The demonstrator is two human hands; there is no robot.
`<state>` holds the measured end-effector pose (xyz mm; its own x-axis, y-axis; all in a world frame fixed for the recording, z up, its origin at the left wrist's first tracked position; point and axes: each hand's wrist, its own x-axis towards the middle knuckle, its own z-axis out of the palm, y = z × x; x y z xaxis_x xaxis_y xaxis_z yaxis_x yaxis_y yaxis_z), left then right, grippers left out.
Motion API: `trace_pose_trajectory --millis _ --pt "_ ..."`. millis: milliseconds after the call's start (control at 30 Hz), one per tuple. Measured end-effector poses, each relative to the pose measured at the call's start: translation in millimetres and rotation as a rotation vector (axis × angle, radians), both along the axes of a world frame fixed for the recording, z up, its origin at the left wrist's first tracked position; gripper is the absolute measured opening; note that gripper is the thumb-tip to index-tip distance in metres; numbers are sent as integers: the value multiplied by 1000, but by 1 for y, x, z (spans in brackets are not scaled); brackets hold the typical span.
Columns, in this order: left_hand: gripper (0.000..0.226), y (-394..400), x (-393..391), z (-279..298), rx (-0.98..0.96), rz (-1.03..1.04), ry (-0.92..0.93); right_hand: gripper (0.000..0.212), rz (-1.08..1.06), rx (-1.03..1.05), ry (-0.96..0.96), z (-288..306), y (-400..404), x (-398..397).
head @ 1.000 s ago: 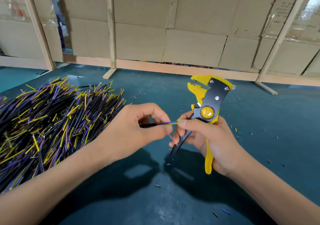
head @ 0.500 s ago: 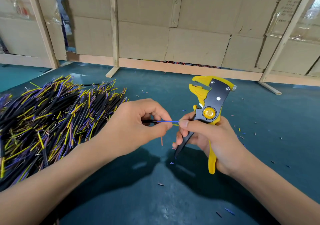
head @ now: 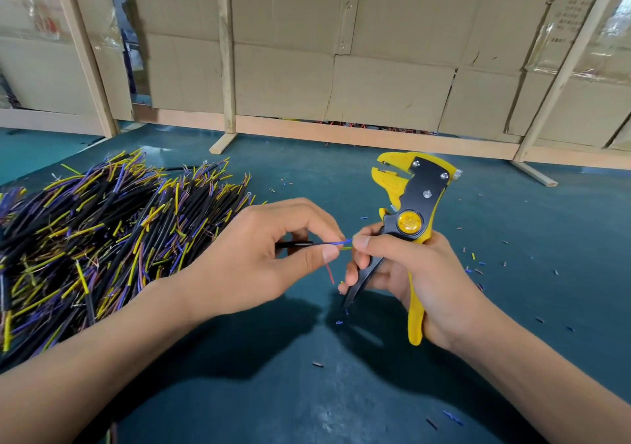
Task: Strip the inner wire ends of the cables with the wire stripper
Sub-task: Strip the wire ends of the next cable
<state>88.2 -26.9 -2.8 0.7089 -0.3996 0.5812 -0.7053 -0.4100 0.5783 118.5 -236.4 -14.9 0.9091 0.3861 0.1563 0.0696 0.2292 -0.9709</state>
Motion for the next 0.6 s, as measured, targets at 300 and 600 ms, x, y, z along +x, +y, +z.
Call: trace_pose_trajectory --millis 300,600 --pt "8 -2 -5 3 -206 -133 291 8 57 -8 40 6 -1 -5" --pt "18 -6 0 0 -147 38 323 9 117 -36 25 3 -2 -4"
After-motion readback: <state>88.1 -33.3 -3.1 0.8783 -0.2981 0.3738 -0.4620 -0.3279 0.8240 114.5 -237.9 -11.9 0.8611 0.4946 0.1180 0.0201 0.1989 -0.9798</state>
